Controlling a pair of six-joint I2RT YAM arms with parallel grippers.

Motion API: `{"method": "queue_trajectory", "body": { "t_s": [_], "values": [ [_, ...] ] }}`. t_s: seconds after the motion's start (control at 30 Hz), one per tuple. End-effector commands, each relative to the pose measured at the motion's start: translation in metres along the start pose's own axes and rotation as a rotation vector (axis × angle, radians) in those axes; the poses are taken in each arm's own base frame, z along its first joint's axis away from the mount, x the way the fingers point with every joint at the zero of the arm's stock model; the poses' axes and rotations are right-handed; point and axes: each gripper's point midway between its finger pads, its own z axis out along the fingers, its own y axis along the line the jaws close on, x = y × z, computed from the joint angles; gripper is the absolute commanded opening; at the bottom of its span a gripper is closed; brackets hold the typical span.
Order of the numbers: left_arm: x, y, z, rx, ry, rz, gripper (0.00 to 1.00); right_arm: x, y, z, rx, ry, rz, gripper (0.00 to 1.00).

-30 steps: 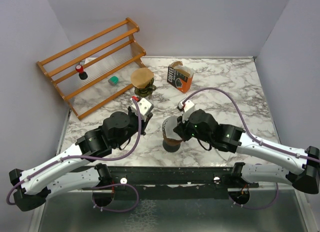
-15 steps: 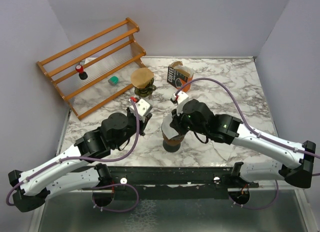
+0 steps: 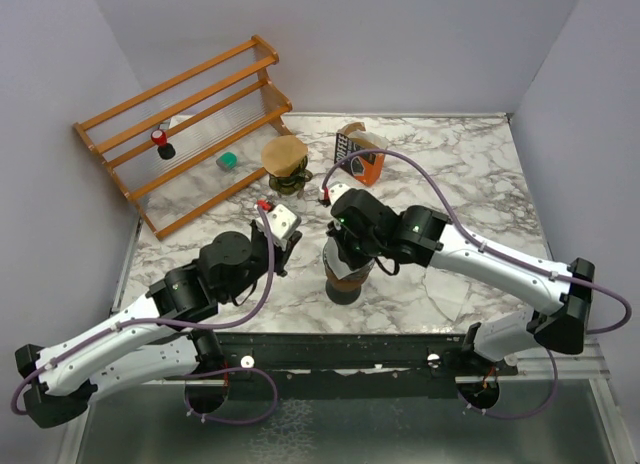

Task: Place the coffee filter in the dripper
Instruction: Place the coffee filter in the coffee dripper.

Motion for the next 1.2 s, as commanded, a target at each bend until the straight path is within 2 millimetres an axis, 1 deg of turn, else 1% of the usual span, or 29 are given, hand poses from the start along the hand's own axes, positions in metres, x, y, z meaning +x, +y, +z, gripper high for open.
{"method": "queue_trajectory", "body": {
  "t_s": [0.0, 0.13, 0.37, 0.47, 0.53, 0.77, 0.97, 1.17],
  "values": [
    [-0.006, -0.007, -0.004, 0.041, -0.04, -0.027, 0.0, 0.014, -0.008, -0.002, 0.081, 0.104, 0.062, 0.01],
    [-0.006, -0.009, -0.008, 0.056, -0.051, -0.042, 0.0, 0.014, -0.007, 0.001, 0.107, 0.114, 0.139, 0.01],
    [-0.007, -0.011, -0.015, 0.083, -0.071, -0.053, 0.0, 0.02, -0.008, 0.009, 0.19, 0.17, 0.282, 0.0],
    [-0.007, -0.013, -0.016, 0.097, -0.074, -0.059, 0.0, 0.022, -0.016, 0.012, 0.259, 0.157, 0.342, 0.01],
    [-0.005, -0.015, -0.016, 0.106, -0.071, -0.059, 0.0, 0.025, -0.019, 0.016, 0.296, 0.158, 0.392, 0.0],
    [-0.005, -0.017, -0.019, 0.122, -0.077, -0.064, 0.0, 0.036, -0.019, 0.032, 0.38, 0.187, 0.533, 0.0],
    [-0.005, -0.017, -0.019, 0.125, -0.078, -0.064, 0.0, 0.042, -0.02, 0.044, 0.409, 0.197, 0.562, 0.0],
    [-0.004, -0.017, -0.019, 0.123, -0.075, -0.063, 0.0, 0.061, -0.024, 0.053, 0.438, 0.244, 0.53, 0.01]
  ]
}}
